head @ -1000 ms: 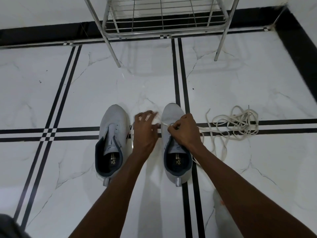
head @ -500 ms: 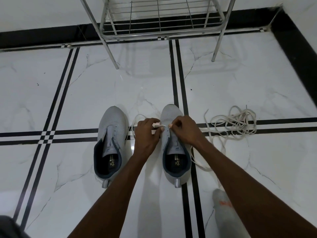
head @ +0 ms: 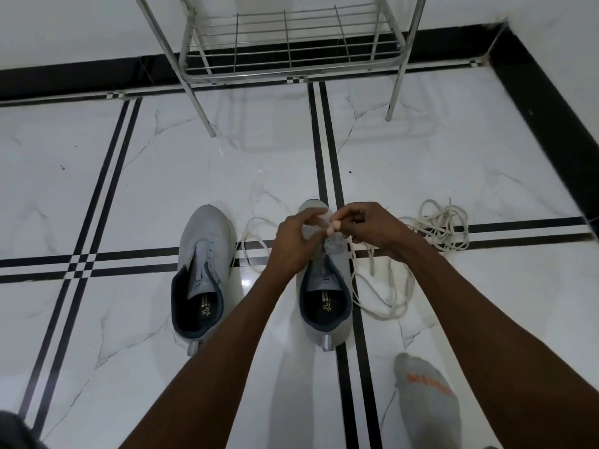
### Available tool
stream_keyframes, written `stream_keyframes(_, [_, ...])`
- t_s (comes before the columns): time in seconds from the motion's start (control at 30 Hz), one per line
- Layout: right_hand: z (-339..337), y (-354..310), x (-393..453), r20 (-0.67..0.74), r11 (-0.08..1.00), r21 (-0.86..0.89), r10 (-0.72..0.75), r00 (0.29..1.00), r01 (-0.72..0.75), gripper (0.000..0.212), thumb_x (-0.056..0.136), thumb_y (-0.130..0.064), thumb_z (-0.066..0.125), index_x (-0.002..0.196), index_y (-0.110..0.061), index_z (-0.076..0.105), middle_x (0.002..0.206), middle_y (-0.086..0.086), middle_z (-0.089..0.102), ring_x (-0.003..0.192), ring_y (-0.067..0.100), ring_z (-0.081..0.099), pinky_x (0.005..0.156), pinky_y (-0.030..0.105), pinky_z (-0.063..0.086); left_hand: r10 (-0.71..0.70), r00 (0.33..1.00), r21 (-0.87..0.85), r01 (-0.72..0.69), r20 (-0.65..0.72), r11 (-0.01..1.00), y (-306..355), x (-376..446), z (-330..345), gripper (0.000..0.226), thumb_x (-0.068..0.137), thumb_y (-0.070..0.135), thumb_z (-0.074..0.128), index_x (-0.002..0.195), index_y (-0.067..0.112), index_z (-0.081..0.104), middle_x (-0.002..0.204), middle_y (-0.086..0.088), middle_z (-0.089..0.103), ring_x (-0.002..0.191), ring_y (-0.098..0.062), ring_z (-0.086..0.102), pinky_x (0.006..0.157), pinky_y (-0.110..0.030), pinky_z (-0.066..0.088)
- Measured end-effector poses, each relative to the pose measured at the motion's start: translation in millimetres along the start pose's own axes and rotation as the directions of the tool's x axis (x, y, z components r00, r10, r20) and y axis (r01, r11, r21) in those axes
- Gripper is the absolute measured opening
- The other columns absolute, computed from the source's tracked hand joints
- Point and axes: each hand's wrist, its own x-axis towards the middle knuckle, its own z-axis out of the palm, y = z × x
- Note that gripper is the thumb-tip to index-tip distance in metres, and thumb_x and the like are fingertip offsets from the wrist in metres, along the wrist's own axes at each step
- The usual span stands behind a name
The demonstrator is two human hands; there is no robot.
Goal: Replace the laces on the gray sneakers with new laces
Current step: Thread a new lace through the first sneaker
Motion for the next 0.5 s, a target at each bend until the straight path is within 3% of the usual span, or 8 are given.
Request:
stream_keyframes(0.07, [-1.7, -3.1, 1.9, -0.054, 0.999, 0.038, 0.016, 0.998, -0.014, 0.024, 0.085, -0.024, 0.079, 0.098, -0.006, 0.071, 0.086, 0.009, 0.076, 0.068, 0.012, 0.064, 0.062, 0.029, 0.047, -0.025, 0.993, -0.033, 0.021, -0.115, 0.999, -5.1, 4.3, -5.3, 0.014, 0.092, 0.027, 0.074, 0.102, 0.018, 0.078, 0.095, 0.008, 0.077, 0.091, -0.005, 0.069, 0.084, -0.031, 0.057])
stream_keyframes(0.13, [-9.3, -4.0, 0.6, -0.049, 0.998, 0.042, 0.044, 0.998, -0.042, 0.024, 0.086, -0.023, 0.079, 0.097, -0.003, 0.072, 0.088, 0.012, 0.076, 0.067, 0.014, 0.060, 0.057, 0.024, 0.046, -0.151, 0.944, -0.033, 0.148, -0.293, 0.988, -15.5, 6.2, -15.6, 0.009, 0.094, 0.020, 0.068, 0.092, 0.017, 0.076, 0.091, 0.008, 0.075, 0.089, -0.006, 0.069, 0.084, -0.040, 0.059])
stream_keyframes(0.2, [-16.1, -4.4, -1.7, -0.035, 0.997, 0.044, 0.057, 0.998, -0.056, 0.019, 0.089, -0.018, 0.075, 0.099, -0.003, 0.074, 0.091, 0.013, 0.076, 0.070, 0.015, 0.059, 0.055, 0.018, 0.048, -0.261, 0.854, -0.038, 0.274, -0.449, 0.961, -26.4, 5.1, -24.3, 0.007, 0.095, 0.018, 0.065, 0.095, 0.015, 0.072, 0.098, 0.003, 0.074, 0.095, -0.014, 0.068, 0.090, -0.043, 0.056])
stream_keyframes(0.23, [-17.2, -4.3, -0.8, -0.033, 0.998, 0.034, 0.047, 0.998, -0.046, 0.016, 0.090, -0.016, 0.074, 0.101, -0.004, 0.075, 0.090, 0.011, 0.076, 0.073, 0.016, 0.060, 0.057, 0.018, 0.051, -0.248, 0.842, -0.043, 0.260, -0.478, 0.965, -28.3, 2.9, -26.0, 0.011, 0.096, 0.020, 0.066, 0.105, 0.014, 0.070, 0.106, 0.001, 0.072, 0.102, -0.016, 0.065, 0.095, -0.042, 0.054])
stream_keyframes(0.3, [-12.9, -9.4, 1.1, -0.015, 1.000, -0.009, 0.016, 1.000, -0.016, 0.013, 0.089, -0.014, 0.074, 0.100, -0.007, 0.076, 0.084, 0.004, 0.076, 0.076, 0.016, 0.064, 0.062, 0.022, 0.054, -0.117, 0.924, -0.030, 0.114, -0.365, 0.993, -22.6, -1.3, -23.1, 0.035, 0.096, 0.029, 0.070, 0.127, 0.016, 0.064, 0.124, 0.003, 0.067, 0.114, -0.010, 0.060, 0.100, -0.024, 0.048])
stream_keyframes(0.37, [-3.1, -15.7, 4.9, -0.008, 0.999, -0.033, -0.004, 1.000, 0.004, 0.013, 0.084, -0.014, 0.079, 0.096, -0.008, 0.076, 0.082, 0.007, 0.077, 0.072, 0.014, 0.067, 0.062, 0.030, 0.050, 0.008, 0.990, 0.002, -0.008, -0.140, 1.000, -7.0, -3.2, -16.5, 0.041, 0.094, 0.034, 0.072, 0.131, 0.020, 0.064, 0.126, 0.006, 0.068, 0.114, -0.004, 0.061, 0.091, -0.007, 0.044])
stream_keyframes(0.43, [1.4, -19.4, 8.0, -0.051, 0.999, -0.041, -0.004, 0.999, 0.002, 0.017, 0.080, -0.017, 0.083, 0.091, -0.007, 0.074, 0.078, 0.008, 0.076, 0.063, 0.011, 0.067, 0.055, 0.028, 0.045, 0.040, 0.996, 0.022, -0.038, -0.080, 0.999, -3.9, -0.3, -13.3, 0.025, 0.093, 0.030, 0.073, 0.114, 0.017, 0.075, 0.107, 0.004, 0.076, 0.100, -0.007, 0.069, 0.082, -0.013, 0.051])
stream_keyframes(0.5, [-2.2, -20.8, 6.9, -0.082, 0.998, -0.057, 0.002, 0.997, -0.007, 0.018, 0.079, -0.018, 0.084, 0.087, -0.007, 0.072, 0.073, 0.004, 0.075, 0.055, 0.008, 0.063, 0.049, 0.021, 0.043, -0.019, 0.975, 0.016, 0.023, -0.223, 1.000, -11.2, 2.9, -18.5, 0.011, 0.095, 0.027, 0.069, 0.093, 0.023, 0.080, 0.087, 0.010, 0.077, 0.084, -0.008, 0.072, 0.076, -0.034, 0.060])
